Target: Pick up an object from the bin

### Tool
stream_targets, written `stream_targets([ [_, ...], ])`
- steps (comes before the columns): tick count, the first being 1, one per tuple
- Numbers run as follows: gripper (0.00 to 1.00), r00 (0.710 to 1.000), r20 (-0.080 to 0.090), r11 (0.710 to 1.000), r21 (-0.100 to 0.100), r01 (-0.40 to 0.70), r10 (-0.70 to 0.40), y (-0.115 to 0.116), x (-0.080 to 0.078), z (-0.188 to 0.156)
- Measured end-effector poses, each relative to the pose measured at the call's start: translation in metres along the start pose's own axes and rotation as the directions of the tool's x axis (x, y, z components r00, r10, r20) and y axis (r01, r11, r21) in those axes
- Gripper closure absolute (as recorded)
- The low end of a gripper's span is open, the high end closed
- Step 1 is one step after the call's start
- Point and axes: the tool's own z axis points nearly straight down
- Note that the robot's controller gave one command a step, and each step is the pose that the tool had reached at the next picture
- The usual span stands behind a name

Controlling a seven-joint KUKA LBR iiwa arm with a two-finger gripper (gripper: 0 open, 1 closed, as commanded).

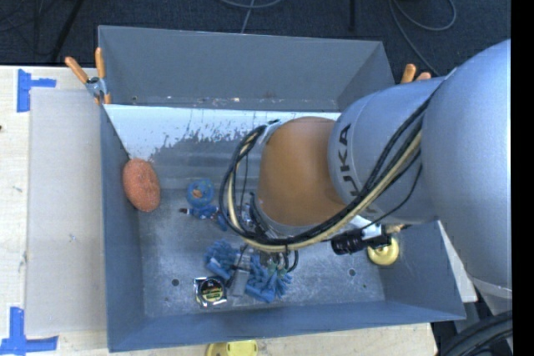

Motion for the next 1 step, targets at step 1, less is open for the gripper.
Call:
stream_targets([
  [1,0.0,0.978,0.001,0.978,0.0,0.208,-0.208,-0.0024,-0.0034,0.0374],
])
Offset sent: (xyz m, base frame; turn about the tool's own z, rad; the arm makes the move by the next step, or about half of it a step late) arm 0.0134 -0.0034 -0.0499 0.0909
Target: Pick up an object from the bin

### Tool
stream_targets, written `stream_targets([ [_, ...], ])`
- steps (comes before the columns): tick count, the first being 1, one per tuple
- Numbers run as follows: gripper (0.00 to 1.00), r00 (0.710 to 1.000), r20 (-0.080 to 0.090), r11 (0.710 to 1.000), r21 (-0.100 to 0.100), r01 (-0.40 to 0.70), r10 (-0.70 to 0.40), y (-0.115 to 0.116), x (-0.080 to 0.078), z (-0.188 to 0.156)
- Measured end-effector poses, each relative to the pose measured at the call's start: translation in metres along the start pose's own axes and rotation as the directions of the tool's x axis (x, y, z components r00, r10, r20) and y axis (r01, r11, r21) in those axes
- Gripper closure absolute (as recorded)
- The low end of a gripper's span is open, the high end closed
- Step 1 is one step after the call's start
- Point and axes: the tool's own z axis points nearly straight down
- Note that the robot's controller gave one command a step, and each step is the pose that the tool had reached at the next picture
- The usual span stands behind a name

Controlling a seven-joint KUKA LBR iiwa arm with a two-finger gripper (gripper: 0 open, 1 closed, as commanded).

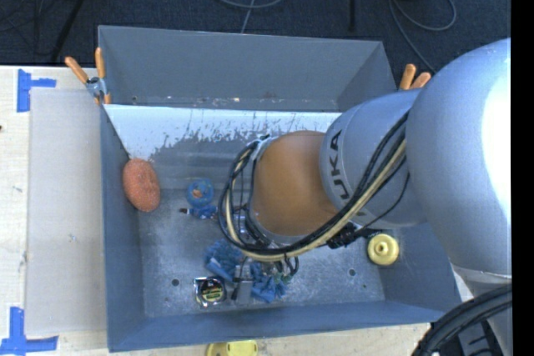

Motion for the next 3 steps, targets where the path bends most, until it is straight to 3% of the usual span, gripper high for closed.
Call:
stream_targets([
  [1,1.0,0.955,-0.002,0.955,-0.003,-0.296,0.296,0.0008,-0.0108,0.0112],
  [3,1.0,0.955,-0.002,0.955,-0.002,-0.297,0.297,0.0007,-0.0104,0.0096],
])
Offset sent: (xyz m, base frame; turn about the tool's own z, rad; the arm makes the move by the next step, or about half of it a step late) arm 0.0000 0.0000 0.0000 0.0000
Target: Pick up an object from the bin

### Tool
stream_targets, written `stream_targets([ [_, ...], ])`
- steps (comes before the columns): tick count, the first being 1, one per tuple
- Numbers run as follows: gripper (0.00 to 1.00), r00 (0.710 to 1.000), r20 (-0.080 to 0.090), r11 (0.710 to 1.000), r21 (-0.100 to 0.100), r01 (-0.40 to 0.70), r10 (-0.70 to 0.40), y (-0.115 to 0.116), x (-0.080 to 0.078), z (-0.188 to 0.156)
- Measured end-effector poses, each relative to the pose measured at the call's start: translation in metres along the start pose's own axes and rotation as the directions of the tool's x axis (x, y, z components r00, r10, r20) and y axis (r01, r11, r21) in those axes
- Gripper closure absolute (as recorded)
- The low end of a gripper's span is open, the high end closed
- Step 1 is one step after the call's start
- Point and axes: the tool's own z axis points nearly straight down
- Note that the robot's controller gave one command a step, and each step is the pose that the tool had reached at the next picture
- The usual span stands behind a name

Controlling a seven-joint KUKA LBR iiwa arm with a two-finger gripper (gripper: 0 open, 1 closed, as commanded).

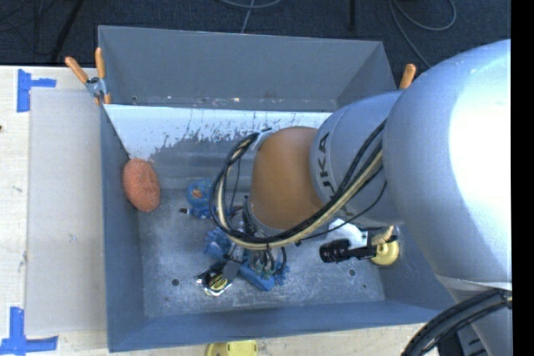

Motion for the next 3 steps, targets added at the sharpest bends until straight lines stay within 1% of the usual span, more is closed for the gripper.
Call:
stream_targets([
  [1,1.0,0.994,0.012,0.994,-0.003,0.105,-0.105,-0.004,-0.037,-0.035],
  [2,1.0,0.991,0.02,0.991,-0.004,0.135,-0.135,-0.006,-0.049,-0.023],
  [3,1.0,0.982,-0.001,0.982,0.004,0.191,-0.191,0.02,-0.056,-0.002],
])
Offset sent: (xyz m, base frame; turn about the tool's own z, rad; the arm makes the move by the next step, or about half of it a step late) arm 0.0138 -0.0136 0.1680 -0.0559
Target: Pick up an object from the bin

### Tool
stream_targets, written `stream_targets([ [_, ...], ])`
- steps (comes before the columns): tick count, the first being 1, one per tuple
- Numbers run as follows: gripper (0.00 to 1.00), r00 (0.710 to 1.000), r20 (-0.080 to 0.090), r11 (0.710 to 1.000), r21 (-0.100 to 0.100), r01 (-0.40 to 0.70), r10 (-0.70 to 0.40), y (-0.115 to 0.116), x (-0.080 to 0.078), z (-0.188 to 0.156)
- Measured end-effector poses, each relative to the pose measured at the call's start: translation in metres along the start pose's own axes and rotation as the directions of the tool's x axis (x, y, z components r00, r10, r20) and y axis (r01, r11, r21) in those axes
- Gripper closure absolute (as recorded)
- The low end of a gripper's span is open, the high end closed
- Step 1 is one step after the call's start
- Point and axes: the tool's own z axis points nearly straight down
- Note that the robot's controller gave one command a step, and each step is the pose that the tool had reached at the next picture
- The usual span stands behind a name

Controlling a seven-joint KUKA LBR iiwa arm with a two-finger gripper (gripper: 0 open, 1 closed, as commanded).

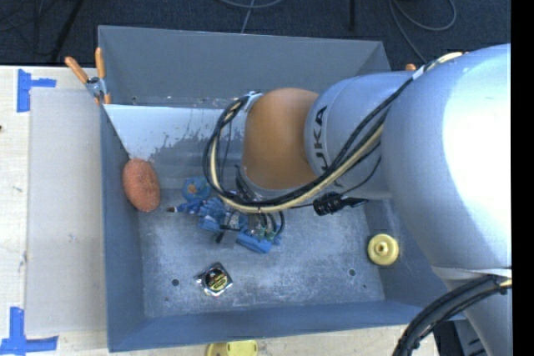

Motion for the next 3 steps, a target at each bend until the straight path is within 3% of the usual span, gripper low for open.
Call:
stream_targets([
  [1,1.0,0.999,-0.006,0.999,-0.001,0.034,-0.034,-0.025,0.011,-0.044],
  [2,1.0,1.0,0.016,1.0,-0.005,0.022,-0.022,-0.037,-0.007,-0.07],
  [3,1.0,1.0,-0.009,1.0,0.0,0.004,-0.004,-0.058,-0.004,-0.085],
])
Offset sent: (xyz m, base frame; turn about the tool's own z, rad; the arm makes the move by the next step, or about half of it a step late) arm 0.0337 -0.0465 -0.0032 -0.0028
